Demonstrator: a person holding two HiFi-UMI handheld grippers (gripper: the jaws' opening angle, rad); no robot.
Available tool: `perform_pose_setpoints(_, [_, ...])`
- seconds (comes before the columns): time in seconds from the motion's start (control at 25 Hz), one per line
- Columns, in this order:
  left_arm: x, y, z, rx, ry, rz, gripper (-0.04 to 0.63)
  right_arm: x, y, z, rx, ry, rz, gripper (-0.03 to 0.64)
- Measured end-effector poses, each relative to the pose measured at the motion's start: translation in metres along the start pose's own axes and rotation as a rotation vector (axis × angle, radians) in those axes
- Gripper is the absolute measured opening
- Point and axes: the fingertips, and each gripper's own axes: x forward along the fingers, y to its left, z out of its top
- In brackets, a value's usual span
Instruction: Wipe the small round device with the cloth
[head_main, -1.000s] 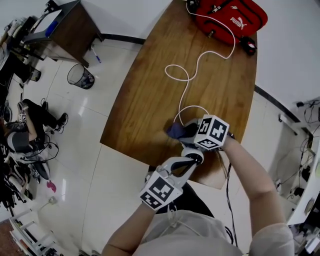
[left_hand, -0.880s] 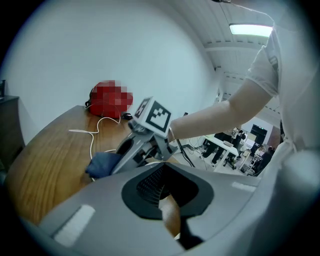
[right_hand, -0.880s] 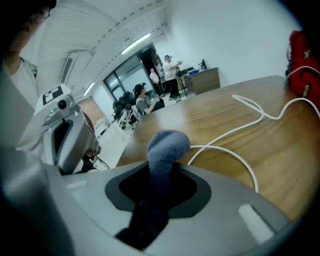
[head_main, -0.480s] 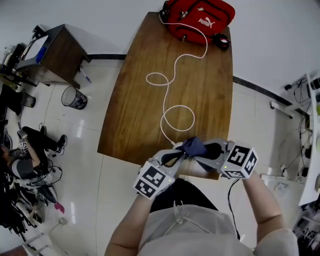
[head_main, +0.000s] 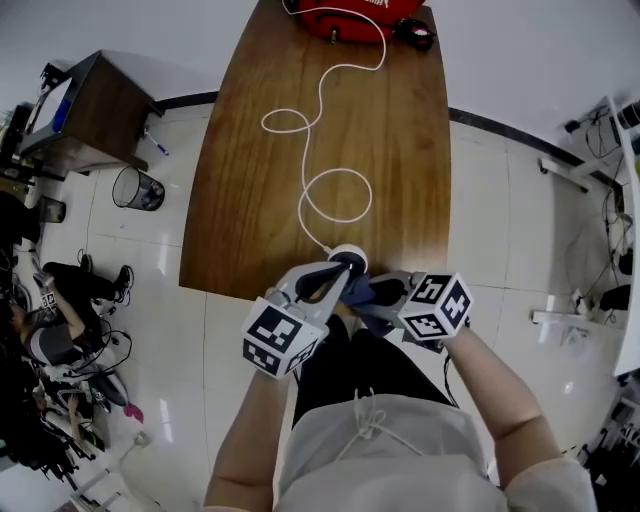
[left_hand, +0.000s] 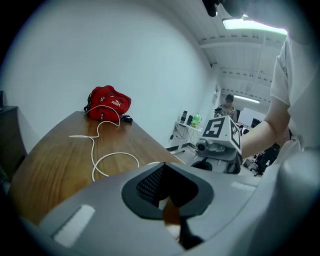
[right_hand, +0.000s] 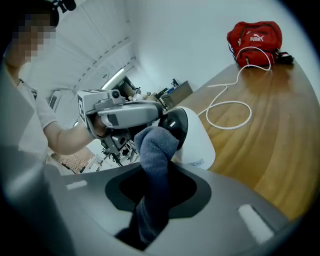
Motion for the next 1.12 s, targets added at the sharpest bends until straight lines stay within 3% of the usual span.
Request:
perform_pose_setpoints(0.32, [0.000,0.000,0.001,-0.034,-0.056,0.012,0.006,0.018,-0.030,-0.041,0.171,0.196,-0.130,0.107])
perform_pose_setpoints(0.44, [-0.001,0.000,-0.003,-0.043,-0.060,0.013,0.006,0.012,-0.026,-0.053,0.175,0.247,-0.157,0.107])
perform_pose_setpoints(0.56, [-0.005,-0.004,0.002,-0.023,-0.071,0.000,0.006,0.006,0.001,-0.039,0.189,0.154,-0.117,0.107])
perform_pose_setpoints(0.72, [-0.034,0.000,0.024,-0.014,-0.162,-0.009,0.006,0.014,0.058,0.008,0.123,-0.018,-0.029,0.107])
perform_pose_setpoints(0.84, [-0.066,0.021,0.029,-0.005,-0.197,0.032,0.006,0.023,0.061,0.038,0.088,-0.135,-0.114,0.107])
perform_pose_setpoints(0.96, [-0.089,0.042,0.016,-0.040,-0.181,0.039,0.006,0.028,0.040,0.040,0.213,-0.202,-0.200,0.107])
perform_pose_setpoints(1.12, [-0.106,0.057,-0.010,-0.042,-0.117,0.025,0.006,0.036,0.020,0.021,0.406,-0.260,-0.248,0.107])
